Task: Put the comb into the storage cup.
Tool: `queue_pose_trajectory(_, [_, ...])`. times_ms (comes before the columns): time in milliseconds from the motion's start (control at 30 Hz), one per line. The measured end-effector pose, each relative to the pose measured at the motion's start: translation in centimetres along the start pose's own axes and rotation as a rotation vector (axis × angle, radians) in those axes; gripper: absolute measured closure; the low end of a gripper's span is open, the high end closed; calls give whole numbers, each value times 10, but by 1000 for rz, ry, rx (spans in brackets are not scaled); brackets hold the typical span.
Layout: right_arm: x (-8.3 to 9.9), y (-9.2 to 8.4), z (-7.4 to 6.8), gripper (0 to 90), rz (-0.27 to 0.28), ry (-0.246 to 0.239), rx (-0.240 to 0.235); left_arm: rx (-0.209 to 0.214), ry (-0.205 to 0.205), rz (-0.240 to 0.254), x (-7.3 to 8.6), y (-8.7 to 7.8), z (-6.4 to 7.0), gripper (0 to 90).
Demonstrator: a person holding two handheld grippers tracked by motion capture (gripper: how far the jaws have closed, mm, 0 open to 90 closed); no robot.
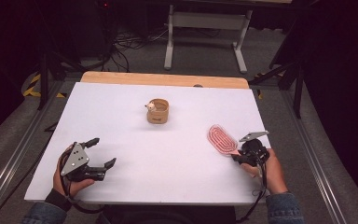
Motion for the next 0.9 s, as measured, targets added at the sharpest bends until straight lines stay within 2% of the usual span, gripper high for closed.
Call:
queue_pose_trajectory(100, [-3, 0, -3, 692, 22, 10, -21, -6, -4, 2, 0, -1, -1, 102])
queue_pose_trajectory(200, [-8, -2, -2, 692, 57, 6, 1, -6, -3, 0, 0, 0, -1, 102])
queue_pose_trajectory(267, [-11, -5, -2, 692, 86, 30, 1, -11, 0, -12, 1, 0, -1, 102])
queue_pose_trajectory(467, [-23, -16, 2, 693, 184, 29, 65, -13, 0, -9, 1, 0, -1, 100])
queue_pose_trajectory(533, [-28, -21, 4, 693, 235, 44, 95, -14, -1, -5, 1, 0, -2, 100])
queue_pose_trajectory(900, [-46, -42, 12, 693, 438, 121, 161, -7, -2, -5, 1, 0, -1, 100])
Point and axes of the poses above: each handheld gripper's, and its own axes: y roughly forward along the jaws, x roughly out of its underside, z roughly to its right, the point moved 10 cm from there along y, roughly forward along the jaws, and after that the axes turned 14 degrees about x, right-handed, at the moved point
